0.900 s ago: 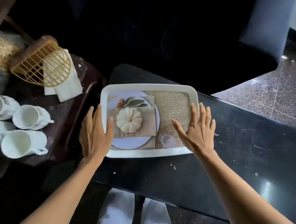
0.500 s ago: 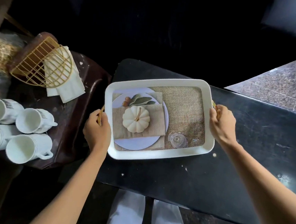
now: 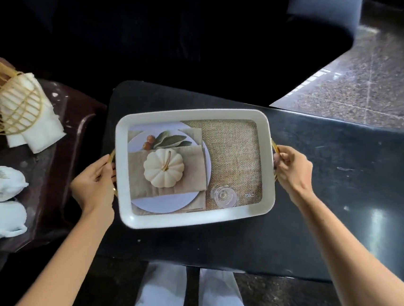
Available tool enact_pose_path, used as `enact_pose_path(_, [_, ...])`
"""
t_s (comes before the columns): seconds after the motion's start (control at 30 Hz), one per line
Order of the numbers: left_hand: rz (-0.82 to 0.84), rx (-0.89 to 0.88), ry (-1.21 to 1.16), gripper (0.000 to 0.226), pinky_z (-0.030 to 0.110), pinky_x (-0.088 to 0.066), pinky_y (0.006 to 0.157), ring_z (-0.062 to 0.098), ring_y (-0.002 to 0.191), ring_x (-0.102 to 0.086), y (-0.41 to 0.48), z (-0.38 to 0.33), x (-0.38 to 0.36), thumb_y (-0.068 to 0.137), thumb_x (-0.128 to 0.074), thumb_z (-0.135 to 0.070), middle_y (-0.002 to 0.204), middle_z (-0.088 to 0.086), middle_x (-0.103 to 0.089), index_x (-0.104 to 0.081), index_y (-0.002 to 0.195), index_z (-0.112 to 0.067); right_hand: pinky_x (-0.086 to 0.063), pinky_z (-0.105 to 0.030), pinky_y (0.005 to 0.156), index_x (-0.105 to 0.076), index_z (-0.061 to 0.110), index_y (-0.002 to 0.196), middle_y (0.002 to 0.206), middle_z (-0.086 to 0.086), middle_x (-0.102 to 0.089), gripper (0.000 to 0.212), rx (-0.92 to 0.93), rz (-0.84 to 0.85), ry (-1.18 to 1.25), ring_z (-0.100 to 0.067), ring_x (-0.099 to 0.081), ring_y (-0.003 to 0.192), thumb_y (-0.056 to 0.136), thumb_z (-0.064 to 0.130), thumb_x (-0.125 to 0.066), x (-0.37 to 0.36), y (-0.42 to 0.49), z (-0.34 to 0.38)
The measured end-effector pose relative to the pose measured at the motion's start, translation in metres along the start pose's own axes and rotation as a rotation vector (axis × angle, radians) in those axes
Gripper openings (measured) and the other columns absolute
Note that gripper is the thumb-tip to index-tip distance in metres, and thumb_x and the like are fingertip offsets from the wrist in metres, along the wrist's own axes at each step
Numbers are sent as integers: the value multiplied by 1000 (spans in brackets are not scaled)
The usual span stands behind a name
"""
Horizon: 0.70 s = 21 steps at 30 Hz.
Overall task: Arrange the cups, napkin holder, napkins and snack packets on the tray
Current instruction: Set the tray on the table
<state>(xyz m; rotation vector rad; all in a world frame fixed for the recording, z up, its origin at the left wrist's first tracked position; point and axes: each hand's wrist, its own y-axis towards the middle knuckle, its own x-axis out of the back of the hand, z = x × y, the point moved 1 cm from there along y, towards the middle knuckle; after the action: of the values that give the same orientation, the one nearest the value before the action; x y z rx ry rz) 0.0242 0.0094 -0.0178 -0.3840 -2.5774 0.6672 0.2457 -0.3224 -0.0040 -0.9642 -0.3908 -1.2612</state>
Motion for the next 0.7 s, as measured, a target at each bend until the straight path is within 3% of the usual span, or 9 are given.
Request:
enact_pose_path(0.1, [82,20,-26,28,11,-59,63,-3,73,-76,-23,-3,-19,97,-65,-2,100,2,-77,-72,123,-8,-58,-33,81,-74,14,113,87,-5,-77,24,-21,-49,6,-12,-65,75,97,14,-57,32,-13,-30])
enact_pose_path(0.27, [195,63,19,26,7,-55,55,-3,71,-76,-59,-1,-57,95,-68,-3,96,-4,-78,-76,116,-14,-62,-42,76,-73,16,112,89,-5,-77,22,-99,-117,7,-24,-73,77,98,15,-57,74,-26,-83])
enact_pose_path(0.37, [233,93,55,26,16,-61,63,1,72,-77,-79,6,-77,94,-68,-5,96,-3,-79,-76,116,-17,-61,-46,82,-73,15,114,88,-4,-76,23,-147,-131,24,-24,-72,81,98,14,-57,91,-28,-111])
enact_pose_path(0.5, [241,114,59,26,10,-56,55,-1,71,-76,-94,16,-97,93,-69,-4,95,-4,-78,-76,115,-17,-60,-48,85,-72,12,118,94,-6,-76,24,-176,-113,21,-25,-71,85,100,13,-56,102,-27,-136])
enact_pose_path(0.7, [232,95,106,27,15,-56,63,4,81,-76,-105,18,-122,94,-69,-6,97,-6,-78,-75,117,-18,-59,-47,88,-70,11,121,99,-8,-74,25,-194,-99,33,-26,-71,90,100,11,-55,108,-18,-155])
